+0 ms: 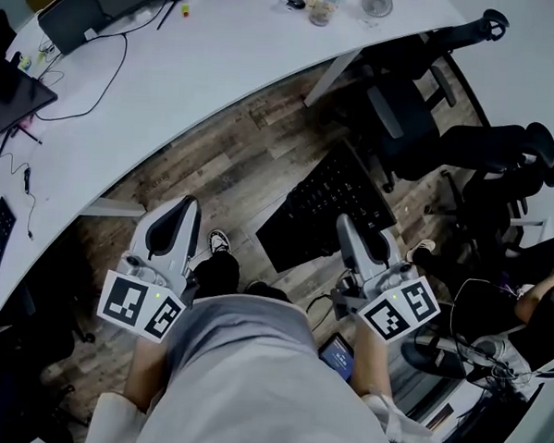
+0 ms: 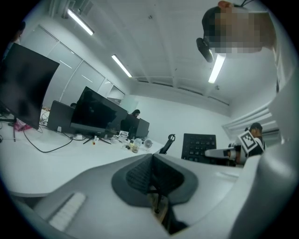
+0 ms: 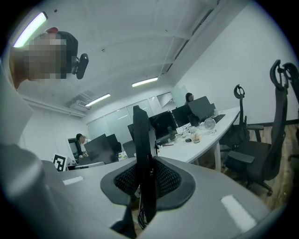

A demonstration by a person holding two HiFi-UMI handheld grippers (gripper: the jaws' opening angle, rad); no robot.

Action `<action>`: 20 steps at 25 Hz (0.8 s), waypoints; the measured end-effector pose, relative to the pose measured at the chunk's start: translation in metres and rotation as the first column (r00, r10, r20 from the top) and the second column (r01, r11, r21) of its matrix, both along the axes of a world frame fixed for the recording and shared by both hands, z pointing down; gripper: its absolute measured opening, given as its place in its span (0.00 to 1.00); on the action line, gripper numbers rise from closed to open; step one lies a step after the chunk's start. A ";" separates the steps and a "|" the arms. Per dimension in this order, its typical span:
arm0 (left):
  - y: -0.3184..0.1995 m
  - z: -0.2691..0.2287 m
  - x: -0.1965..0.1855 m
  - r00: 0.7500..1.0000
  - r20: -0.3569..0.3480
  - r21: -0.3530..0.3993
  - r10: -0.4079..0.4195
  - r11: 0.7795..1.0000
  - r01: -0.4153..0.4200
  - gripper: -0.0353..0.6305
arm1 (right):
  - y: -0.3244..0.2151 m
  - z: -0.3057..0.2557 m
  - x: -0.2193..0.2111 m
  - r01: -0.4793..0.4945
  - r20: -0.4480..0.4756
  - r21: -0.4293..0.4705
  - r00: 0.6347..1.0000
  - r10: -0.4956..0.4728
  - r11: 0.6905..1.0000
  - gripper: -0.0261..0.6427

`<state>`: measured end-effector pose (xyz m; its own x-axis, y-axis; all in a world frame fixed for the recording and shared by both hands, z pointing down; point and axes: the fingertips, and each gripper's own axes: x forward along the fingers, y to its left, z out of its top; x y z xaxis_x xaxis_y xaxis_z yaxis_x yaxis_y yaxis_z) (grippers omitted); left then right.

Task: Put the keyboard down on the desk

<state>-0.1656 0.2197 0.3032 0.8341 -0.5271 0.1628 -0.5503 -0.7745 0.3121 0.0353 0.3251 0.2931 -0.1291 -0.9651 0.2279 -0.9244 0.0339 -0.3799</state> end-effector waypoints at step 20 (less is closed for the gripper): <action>-0.060 0.000 -0.018 0.999 -0.015 -0.009 -0.030 0.999 0.030 0.05 | -0.087 -0.017 -0.009 0.032 -0.013 0.048 0.999 -0.031 0.998 0.15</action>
<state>-0.1838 0.1598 0.3032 0.8201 -0.5508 0.1552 -0.5688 -0.7546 0.3273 0.0265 0.2383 0.2761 -0.1572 -0.9705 0.1826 -0.9272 0.0814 -0.3657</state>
